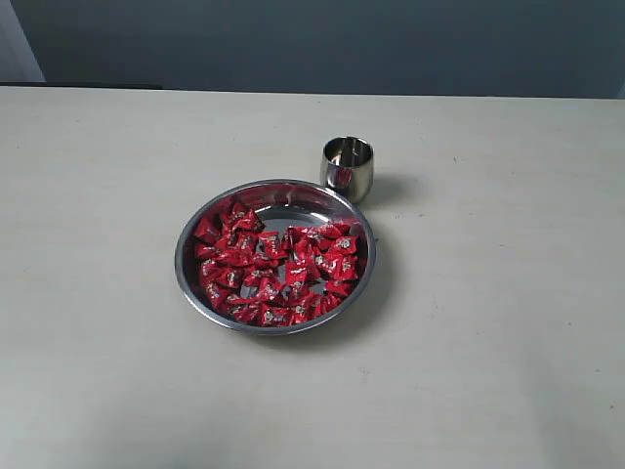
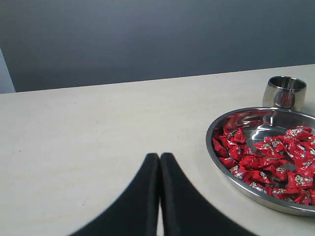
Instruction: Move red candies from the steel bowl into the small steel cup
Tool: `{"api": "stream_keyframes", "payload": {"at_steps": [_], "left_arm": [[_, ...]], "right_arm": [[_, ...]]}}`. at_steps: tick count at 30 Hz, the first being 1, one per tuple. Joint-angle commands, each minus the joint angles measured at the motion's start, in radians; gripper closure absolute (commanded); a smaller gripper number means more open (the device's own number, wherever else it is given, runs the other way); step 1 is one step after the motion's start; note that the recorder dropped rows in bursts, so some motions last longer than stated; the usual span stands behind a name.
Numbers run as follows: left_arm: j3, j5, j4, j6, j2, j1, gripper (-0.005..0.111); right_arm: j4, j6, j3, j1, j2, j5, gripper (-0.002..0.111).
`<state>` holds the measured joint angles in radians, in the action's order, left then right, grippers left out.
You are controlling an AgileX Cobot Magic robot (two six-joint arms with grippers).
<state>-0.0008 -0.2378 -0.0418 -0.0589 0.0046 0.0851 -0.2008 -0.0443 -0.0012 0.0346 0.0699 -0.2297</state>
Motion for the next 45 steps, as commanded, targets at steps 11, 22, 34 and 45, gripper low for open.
{"api": "stream_keyframes", "payload": {"at_steps": [11, 22, 34, 45], "left_arm": [[0.001, 0.006, -0.001, -0.002, -0.005, 0.007, 0.106], [0.001, 0.006, -0.001, -0.002, -0.005, 0.007, 0.106], [0.001, 0.006, -0.001, -0.002, -0.005, 0.007, 0.106], [0.001, 0.006, -0.001, -0.002, -0.005, 0.007, 0.106]], "right_arm": [[-0.251, 0.374, 0.001, -0.003, -0.005, 0.478, 0.109], [0.332, 0.523, -0.206, -0.003, 0.133, 0.428, 0.109], [0.673, 0.523, -1.017, -0.003, 1.009, 0.087, 0.109], [-0.279, -0.421, -1.54, 0.286, 1.698, -0.668, 0.109]]}}
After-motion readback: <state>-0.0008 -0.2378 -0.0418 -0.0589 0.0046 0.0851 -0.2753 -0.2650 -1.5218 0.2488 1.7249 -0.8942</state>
